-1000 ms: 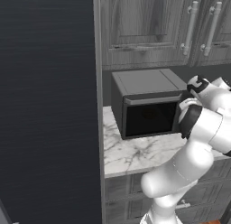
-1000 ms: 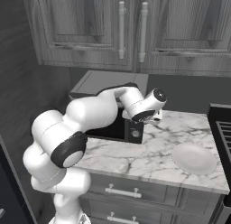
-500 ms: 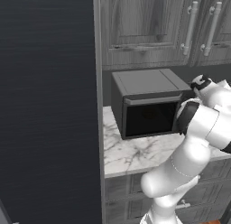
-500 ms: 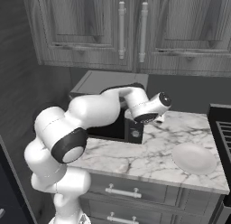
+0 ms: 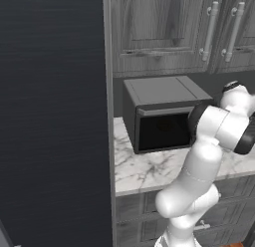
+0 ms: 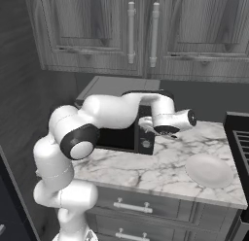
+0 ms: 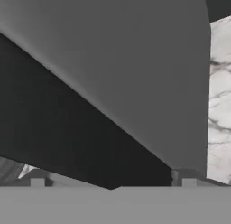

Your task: Pick up the bagel from the plate, place it on the toaster oven rack, close the door, and set the timer.

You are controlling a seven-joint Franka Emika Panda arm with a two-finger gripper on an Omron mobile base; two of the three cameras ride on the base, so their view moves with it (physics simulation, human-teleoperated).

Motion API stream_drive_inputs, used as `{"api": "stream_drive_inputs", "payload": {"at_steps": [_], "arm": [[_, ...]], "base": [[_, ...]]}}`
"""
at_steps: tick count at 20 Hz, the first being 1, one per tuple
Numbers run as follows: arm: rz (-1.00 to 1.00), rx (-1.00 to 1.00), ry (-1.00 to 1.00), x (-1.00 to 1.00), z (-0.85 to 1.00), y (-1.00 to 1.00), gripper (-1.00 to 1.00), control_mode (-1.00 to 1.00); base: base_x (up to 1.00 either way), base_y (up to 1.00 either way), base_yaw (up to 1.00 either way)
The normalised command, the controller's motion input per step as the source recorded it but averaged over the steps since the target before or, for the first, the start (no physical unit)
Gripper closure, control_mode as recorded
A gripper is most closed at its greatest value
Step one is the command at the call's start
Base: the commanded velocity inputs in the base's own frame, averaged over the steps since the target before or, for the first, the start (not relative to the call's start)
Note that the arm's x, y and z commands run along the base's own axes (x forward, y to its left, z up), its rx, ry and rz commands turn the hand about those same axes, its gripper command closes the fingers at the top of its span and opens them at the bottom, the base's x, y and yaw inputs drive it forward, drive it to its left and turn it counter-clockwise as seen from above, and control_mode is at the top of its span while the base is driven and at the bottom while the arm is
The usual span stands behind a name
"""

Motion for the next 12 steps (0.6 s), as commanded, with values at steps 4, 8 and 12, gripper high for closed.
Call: {"api": "stream_drive_inputs", "payload": {"at_steps": [4,8,12], "arm": [[0.09,0.36,0.04,0.09,0.00,-0.48,1.00,-1.00],[0.09,0.34,0.04,0.08,-0.02,-0.44,1.00,-1.00],[0.08,0.32,0.03,0.02,-0.08,-0.38,1.00,-1.00]], "base": [[0.00,0.00,0.00],[0.00,0.00,0.00],[0.00,0.00,0.00]]}}
